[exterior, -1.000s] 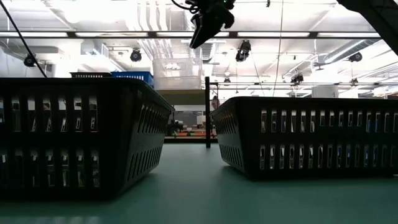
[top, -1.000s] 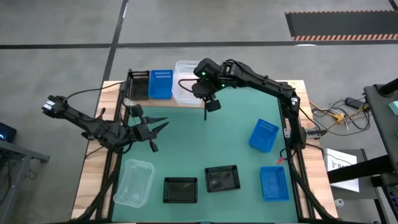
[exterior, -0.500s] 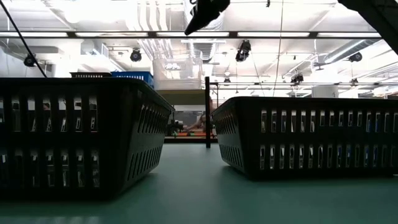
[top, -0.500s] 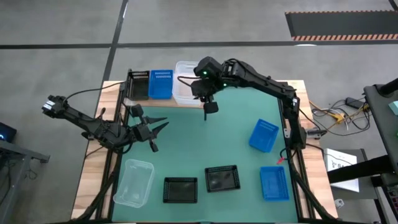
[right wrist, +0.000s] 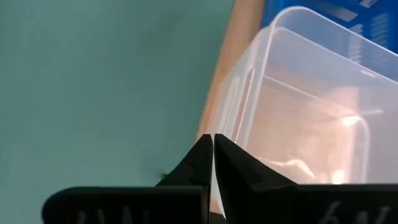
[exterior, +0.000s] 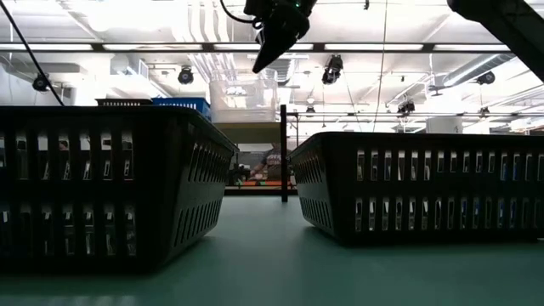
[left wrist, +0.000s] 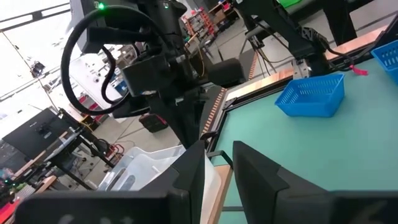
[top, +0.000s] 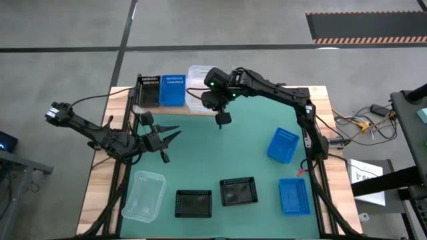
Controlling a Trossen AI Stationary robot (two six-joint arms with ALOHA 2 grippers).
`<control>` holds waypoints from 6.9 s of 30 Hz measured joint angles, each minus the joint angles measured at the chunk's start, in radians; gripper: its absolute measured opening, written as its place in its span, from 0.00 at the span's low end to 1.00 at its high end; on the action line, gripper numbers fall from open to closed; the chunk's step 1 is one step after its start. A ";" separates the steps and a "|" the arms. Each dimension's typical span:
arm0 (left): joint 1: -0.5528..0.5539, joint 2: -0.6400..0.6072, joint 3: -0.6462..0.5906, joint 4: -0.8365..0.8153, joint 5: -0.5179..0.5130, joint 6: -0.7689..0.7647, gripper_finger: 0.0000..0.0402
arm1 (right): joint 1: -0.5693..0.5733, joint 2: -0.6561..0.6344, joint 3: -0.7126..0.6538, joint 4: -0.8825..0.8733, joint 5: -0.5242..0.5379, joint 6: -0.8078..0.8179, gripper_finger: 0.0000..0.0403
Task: Stack baskets on shelf by color
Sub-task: Stack the top transparent on top of the transparent bin on the shelf, then stack the left black bin on top of the black bin on the shelf
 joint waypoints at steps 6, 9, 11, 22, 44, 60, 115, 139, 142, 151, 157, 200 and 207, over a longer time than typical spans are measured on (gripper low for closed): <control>0.000 0.000 0.000 0.000 0.000 0.000 0.17 | -0.003 -0.001 0.000 -0.013 0.031 0.003 0.02; 0.000 0.000 0.000 0.000 0.000 0.000 0.17 | -0.004 -0.001 0.000 -0.017 0.029 0.006 0.02; 0.000 0.000 0.000 0.000 0.000 0.000 0.17 | -0.003 -0.002 0.000 -0.017 0.029 0.007 0.02; 0.000 0.001 -0.001 -0.001 0.000 -0.001 0.17 | 0.086 -0.074 -0.003 -0.112 -0.073 0.108 0.02; -0.001 0.045 -0.002 0.000 0.000 -0.076 0.17 | 0.542 -0.135 -0.229 -0.031 -0.023 0.260 0.02; 0.000 0.169 0.042 0.001 0.099 -0.435 0.17 | 0.646 -0.390 -0.793 0.497 0.093 0.276 0.02; -0.152 1.217 1.113 -0.992 0.673 -2.196 0.15 | 0.723 -0.927 -1.537 1.092 0.292 0.185 0.02; -0.141 1.219 0.889 -0.761 0.671 -2.139 0.47 | 0.722 -0.926 -1.537 1.090 0.292 0.206 0.02; -0.141 1.219 0.882 -0.767 0.671 -2.138 0.47 | 0.722 -0.926 -1.537 1.089 0.292 0.210 0.02; -0.140 1.219 0.882 -0.763 0.667 -2.136 0.24 | 0.722 -0.926 -1.537 1.089 0.292 0.211 0.02; -0.143 1.218 0.883 -0.764 0.648 -2.115 0.02 | 0.722 -0.925 -1.538 1.086 0.292 0.222 0.02; 0.417 0.313 0.961 -1.476 0.328 -0.388 0.00 | 0.719 -0.925 -1.549 1.123 0.292 0.090 0.02; 0.621 0.281 0.938 -1.506 0.398 -0.290 0.00 | 0.719 -0.925 -1.549 1.130 0.292 0.058 0.02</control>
